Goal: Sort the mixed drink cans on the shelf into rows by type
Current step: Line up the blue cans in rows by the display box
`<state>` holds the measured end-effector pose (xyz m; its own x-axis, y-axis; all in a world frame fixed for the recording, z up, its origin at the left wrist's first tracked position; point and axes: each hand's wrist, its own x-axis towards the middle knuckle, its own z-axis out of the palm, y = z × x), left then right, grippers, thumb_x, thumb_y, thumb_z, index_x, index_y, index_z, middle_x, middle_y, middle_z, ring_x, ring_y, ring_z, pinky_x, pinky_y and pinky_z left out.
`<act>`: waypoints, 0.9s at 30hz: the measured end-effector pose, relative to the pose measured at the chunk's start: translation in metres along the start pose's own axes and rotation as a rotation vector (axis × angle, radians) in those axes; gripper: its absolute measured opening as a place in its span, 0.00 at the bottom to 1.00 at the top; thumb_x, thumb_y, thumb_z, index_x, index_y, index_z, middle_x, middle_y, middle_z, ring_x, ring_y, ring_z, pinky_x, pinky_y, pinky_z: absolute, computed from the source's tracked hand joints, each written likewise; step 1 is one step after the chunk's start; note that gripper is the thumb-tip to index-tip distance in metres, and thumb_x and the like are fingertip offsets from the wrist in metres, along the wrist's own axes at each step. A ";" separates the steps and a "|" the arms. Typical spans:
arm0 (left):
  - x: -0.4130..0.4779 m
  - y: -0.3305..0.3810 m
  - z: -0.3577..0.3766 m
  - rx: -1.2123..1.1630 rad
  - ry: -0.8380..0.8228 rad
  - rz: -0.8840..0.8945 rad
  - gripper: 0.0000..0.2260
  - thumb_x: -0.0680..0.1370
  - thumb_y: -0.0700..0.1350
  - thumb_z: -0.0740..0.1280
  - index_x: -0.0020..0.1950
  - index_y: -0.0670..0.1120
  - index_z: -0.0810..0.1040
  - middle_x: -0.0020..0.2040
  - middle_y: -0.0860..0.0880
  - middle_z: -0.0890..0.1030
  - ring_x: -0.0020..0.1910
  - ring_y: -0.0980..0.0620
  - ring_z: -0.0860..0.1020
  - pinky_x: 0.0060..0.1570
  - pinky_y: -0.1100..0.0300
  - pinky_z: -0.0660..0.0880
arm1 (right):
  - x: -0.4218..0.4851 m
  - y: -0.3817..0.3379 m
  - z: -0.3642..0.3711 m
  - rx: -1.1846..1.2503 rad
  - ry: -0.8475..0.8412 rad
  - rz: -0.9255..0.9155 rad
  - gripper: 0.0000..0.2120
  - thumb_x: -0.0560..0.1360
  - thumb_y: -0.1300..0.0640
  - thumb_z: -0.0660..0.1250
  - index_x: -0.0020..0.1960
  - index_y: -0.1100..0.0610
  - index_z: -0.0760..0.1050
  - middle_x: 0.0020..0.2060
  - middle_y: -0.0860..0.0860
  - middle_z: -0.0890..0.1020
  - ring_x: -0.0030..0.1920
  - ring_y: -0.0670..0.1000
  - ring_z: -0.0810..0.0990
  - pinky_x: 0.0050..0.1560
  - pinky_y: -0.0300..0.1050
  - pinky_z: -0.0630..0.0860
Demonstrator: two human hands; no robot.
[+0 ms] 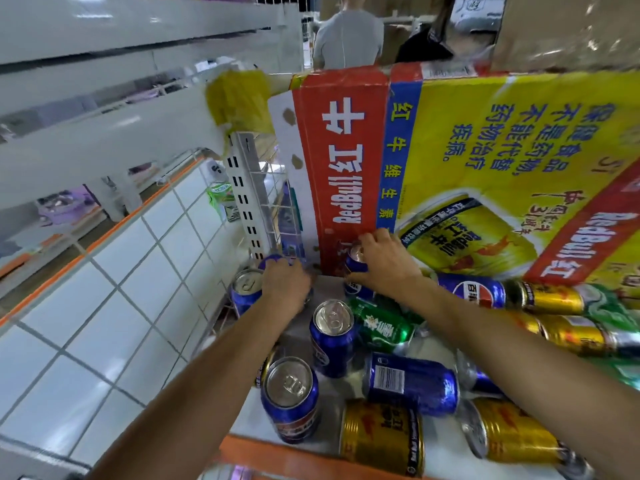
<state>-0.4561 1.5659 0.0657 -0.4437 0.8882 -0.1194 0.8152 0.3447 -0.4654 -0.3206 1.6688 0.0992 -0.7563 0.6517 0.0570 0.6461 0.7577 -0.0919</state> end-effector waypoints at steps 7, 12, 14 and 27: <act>0.013 0.014 0.015 0.010 -0.074 -0.034 0.18 0.82 0.47 0.56 0.73 0.49 0.65 0.72 0.43 0.64 0.69 0.34 0.61 0.61 0.43 0.68 | -0.038 0.027 -0.010 0.113 0.011 0.003 0.19 0.73 0.49 0.68 0.59 0.57 0.71 0.55 0.55 0.76 0.56 0.57 0.74 0.54 0.51 0.75; 0.009 0.006 -0.001 -0.118 0.103 -0.019 0.18 0.79 0.42 0.63 0.68 0.46 0.68 0.65 0.42 0.68 0.58 0.37 0.73 0.47 0.51 0.76 | -0.061 0.036 -0.005 -0.054 -0.314 -0.151 0.25 0.70 0.38 0.68 0.52 0.59 0.76 0.52 0.55 0.77 0.55 0.55 0.74 0.44 0.43 0.69; 0.012 -0.002 -0.007 -0.224 0.102 -0.052 0.25 0.75 0.48 0.70 0.69 0.47 0.66 0.64 0.42 0.70 0.55 0.40 0.77 0.47 0.51 0.76 | -0.065 0.035 0.010 -0.090 -0.348 -0.123 0.32 0.69 0.33 0.65 0.58 0.59 0.74 0.58 0.55 0.73 0.62 0.56 0.69 0.53 0.47 0.73; 0.015 -0.033 -0.013 -0.701 0.054 -0.415 0.33 0.74 0.65 0.63 0.66 0.41 0.68 0.58 0.41 0.78 0.55 0.42 0.77 0.43 0.54 0.71 | -0.047 0.027 -0.008 0.132 -0.190 -0.028 0.25 0.65 0.42 0.73 0.55 0.56 0.74 0.44 0.49 0.80 0.47 0.52 0.79 0.39 0.43 0.72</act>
<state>-0.4851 1.5715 0.0905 -0.7565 0.6540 -0.0068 0.6403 0.7426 0.1964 -0.2670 1.6593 0.1018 -0.7878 0.6030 -0.1254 0.6146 0.7566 -0.2231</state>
